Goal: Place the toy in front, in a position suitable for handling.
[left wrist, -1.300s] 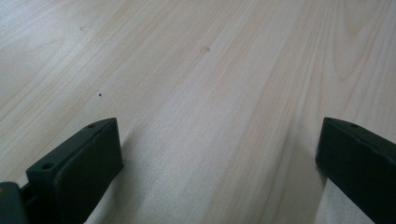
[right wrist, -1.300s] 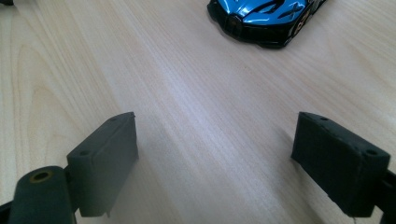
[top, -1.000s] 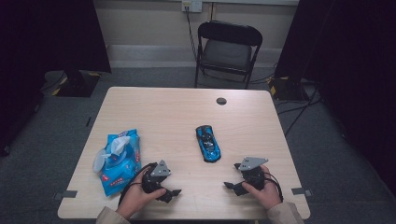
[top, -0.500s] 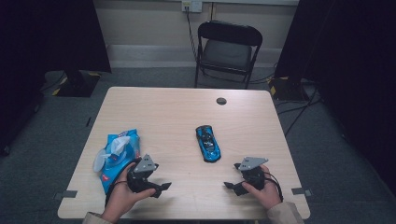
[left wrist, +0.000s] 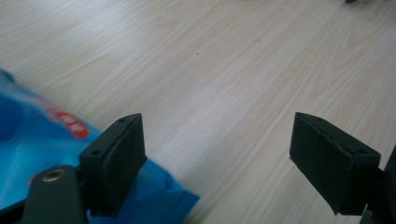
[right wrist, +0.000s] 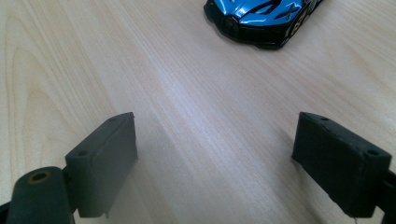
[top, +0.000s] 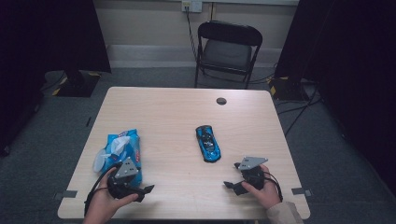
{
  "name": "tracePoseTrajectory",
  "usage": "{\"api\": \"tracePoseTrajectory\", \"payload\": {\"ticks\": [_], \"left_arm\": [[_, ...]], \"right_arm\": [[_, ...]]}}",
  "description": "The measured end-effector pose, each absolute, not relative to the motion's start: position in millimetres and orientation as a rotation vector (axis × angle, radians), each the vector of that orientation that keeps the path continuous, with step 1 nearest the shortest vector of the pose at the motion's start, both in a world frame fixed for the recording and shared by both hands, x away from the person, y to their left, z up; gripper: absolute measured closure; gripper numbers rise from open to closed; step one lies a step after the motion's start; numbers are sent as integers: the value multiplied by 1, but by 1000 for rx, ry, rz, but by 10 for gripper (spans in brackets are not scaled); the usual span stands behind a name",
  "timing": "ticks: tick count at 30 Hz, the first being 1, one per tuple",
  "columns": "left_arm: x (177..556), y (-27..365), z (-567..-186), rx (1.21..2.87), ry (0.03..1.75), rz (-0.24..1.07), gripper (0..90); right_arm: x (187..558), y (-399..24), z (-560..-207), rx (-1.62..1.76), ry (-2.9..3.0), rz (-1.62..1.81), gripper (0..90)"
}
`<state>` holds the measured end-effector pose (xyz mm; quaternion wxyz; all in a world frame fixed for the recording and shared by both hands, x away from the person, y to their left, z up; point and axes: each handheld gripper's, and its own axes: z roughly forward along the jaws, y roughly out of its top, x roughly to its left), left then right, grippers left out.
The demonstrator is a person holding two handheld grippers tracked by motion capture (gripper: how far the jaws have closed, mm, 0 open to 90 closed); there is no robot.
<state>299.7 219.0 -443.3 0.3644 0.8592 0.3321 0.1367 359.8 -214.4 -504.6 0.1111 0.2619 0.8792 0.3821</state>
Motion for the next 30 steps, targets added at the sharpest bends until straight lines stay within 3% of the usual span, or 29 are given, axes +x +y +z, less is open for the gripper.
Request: {"api": "tracePoseTrajectory", "payload": {"ticks": [4,18,30], "left_arm": [[295,230,-437,2183,845,351,242],[284,271,-427,2156,970,433,177],[272,308,-447,2142,1161,444,163]], "right_arm": [[360,-214,-505,769,2582,1122,127],[360,-214,-505,769,2582,1122,127],[360,-214,-505,769,2582,1122,127]]}}
